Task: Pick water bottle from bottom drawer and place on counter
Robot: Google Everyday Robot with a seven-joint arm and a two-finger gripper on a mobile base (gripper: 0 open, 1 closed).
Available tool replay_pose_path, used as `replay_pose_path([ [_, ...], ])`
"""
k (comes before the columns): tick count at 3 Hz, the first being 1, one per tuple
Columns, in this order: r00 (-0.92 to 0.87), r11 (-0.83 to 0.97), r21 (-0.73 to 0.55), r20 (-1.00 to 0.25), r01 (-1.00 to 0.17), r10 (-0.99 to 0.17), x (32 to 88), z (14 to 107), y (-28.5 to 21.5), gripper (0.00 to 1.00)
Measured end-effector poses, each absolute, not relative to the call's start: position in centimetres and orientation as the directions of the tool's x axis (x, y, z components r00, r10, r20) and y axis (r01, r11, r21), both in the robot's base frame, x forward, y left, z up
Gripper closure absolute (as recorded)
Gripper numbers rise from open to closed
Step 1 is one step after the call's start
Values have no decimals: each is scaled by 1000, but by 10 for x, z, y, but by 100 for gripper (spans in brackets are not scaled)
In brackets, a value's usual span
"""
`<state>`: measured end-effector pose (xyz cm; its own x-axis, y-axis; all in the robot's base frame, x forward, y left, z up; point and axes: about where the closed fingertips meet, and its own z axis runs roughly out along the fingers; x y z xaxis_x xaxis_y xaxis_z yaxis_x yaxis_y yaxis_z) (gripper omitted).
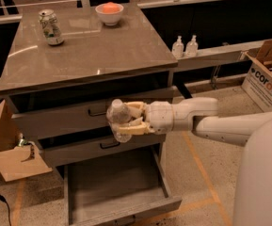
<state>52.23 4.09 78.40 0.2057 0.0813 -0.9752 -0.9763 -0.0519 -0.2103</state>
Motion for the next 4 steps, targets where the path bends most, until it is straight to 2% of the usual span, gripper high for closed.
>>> replay_pose_path([
  [1,191,-30,-196,-975,-980,111,526,829,45,100],
  [3,189,-27,-195,-972,-980,138,528,837,51,100],
  [4,191,7,-193,-962,-981,194,549,865,42,100],
])
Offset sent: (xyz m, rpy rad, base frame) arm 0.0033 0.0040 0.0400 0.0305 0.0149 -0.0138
